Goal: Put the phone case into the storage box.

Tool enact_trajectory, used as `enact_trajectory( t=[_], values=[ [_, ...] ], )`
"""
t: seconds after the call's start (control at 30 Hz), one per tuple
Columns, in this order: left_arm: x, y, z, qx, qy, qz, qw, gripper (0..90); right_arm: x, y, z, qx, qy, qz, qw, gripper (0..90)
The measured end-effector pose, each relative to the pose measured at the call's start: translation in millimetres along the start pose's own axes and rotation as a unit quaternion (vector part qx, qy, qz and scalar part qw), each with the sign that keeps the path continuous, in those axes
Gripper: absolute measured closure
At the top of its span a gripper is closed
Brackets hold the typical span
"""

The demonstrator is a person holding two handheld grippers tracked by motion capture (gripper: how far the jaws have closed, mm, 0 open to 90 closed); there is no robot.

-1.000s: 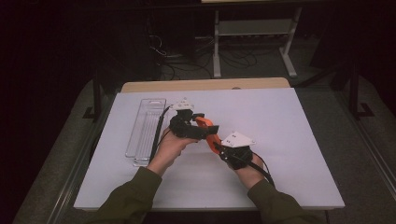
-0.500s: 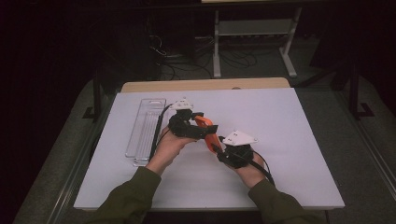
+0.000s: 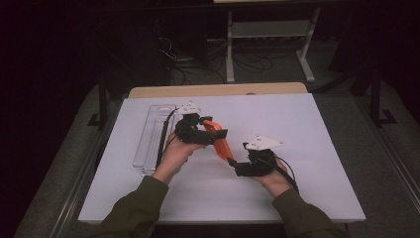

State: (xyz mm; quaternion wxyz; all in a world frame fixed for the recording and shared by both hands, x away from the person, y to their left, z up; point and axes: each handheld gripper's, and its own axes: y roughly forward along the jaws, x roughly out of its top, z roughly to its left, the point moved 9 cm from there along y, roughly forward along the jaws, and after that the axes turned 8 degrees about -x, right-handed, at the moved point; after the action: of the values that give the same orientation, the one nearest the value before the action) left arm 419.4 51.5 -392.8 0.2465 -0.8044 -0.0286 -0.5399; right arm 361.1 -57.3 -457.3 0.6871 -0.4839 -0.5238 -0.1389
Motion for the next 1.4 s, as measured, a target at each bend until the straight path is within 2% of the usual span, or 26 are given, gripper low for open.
enact_trajectory(
  t=[0.13,0.3,0.47,0.53,0.63,0.7,0.93,1.0,1.17,1.4],
  values=[
    [0.2,-0.7,-0.9,-0.001,0.002,0.003,1.0,15.1,-5.6,-4.1,-10.1,-0.008,0.002,0.006,0.9999,12.6],
    [0.9,-1.8,-1.2,-0.002,0.01,0.007,0.9999,15.1,-8.2,-12.3,-22.8,-0.012,0.009,0.001,0.9999,6.3],
    [0.2,-0.3,-3.4,-0.006,0.011,0.014,0.9998,15.1,-14.1,-21.3,-27.6,-0.01,0.011,0.004,0.9999,2.6],
    [0.4,0.0,-4.3,-0.008,0.013,0.016,0.9997,15.1,-17.8,-24.7,-28.4,-0.01,0.016,0.006,0.9998,2.6],
    [1.5,-1.5,-4.2,-0.009,0.017,0.017,0.9997,15.1,-20.7,-30.4,-32.5,-0.013,0.008,-0.005,0.9999,2.4],
    [2.8,-2.2,-4.4,-0.01,0.021,0.015,0.9996,15.1,-22.2,-34.9,-35.3,-0.015,0.012,-0.009,0.9998,2.4],
    [6.7,-7.4,-3.2,-0.015,0.019,0.009,0.9997,15.1,-24.5,-45.4,-48.1,-0.03,0.013,-0.029,0.999,2.4],
    [8.2,-9.5,-2.8,-0.016,0.02,0.008,0.9996,15.1,-27.9,-47.0,-48.4,-0.028,0.018,-0.023,0.9992,2.4],
    [12.8,-14.7,-0.3,-0.017,0.022,0.002,0.9996,15.1,-36.5,-46.1,-49.8,-0.028,0.011,-0.015,0.9994,2.4],
    [20.1,-22.8,6.5,-0.016,0.02,-0.006,0.9997,15.1,-37.8,-45.3,-49.3,-0.032,0.012,-0.011,0.9994,2.4]
  ],
)
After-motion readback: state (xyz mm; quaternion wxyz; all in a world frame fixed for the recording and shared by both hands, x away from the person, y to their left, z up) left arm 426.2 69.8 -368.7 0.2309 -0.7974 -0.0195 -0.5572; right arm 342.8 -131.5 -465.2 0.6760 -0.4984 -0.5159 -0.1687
